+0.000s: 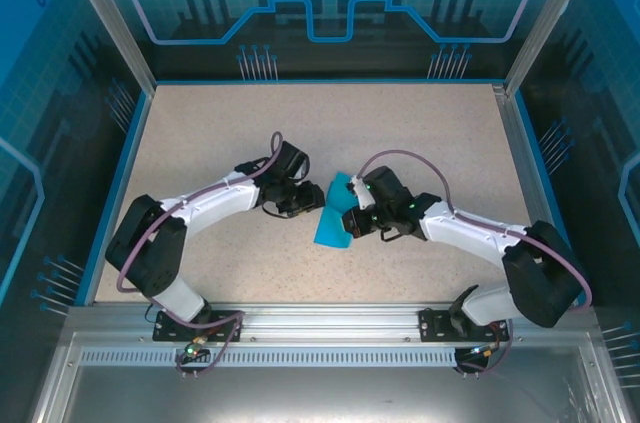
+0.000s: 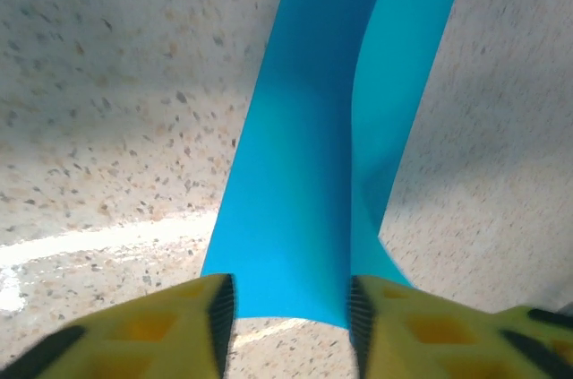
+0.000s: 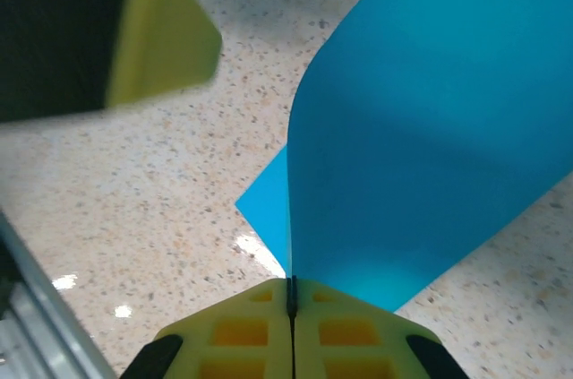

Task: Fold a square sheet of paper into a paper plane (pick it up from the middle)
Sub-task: Fold the triangle a second time at the center of the table.

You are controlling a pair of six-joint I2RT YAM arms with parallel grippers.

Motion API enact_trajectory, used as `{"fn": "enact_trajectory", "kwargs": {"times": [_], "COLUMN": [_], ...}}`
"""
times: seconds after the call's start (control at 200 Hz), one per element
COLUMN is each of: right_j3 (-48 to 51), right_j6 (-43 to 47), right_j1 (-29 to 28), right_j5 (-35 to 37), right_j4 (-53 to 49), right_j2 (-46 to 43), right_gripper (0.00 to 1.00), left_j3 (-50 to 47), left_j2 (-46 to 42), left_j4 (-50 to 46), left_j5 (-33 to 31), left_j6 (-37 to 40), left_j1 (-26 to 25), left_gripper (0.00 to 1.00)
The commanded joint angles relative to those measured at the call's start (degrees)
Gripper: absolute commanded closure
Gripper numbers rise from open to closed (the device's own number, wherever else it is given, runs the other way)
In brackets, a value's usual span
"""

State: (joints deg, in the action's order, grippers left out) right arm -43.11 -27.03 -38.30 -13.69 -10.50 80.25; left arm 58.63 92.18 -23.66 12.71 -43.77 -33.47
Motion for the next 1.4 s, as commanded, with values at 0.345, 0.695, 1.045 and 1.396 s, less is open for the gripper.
{"fn": "enact_trajectory", "kwargs": {"times": [0.345, 0.695, 1.045, 1.396], "right_j3": [1.5, -0.6, -5.2, -8.9], "right_j6": [2.0, 2.7, 5.2, 8.4], "right_j1": [3.6, 5.1, 5.3, 5.3], "right_j5": [-7.7, -3.0, -1.3, 1.7], "right_j4": [1.7, -3.6, -6.6, -10.4], "right_j2": [3.2, 6.0, 11.2, 14.3], "right_gripper": [0.93, 0.93, 0.92, 0.91], "left_j3": [-0.5, -2.1, -4.2, -4.8], "left_j2": [9.2, 10.7, 11.7, 12.2], "left_j4": [2.4, 3.4, 4.7, 3.8], "left_j5": [2.6, 0.1, -0.1, -1.4], "left_j6": [-2.8, -3.1, -2.6, -2.1], "left_j1": [-6.4, -6.4, -6.6, -6.6], "left_gripper": [0.91, 0.92, 0.96, 0.98]}}
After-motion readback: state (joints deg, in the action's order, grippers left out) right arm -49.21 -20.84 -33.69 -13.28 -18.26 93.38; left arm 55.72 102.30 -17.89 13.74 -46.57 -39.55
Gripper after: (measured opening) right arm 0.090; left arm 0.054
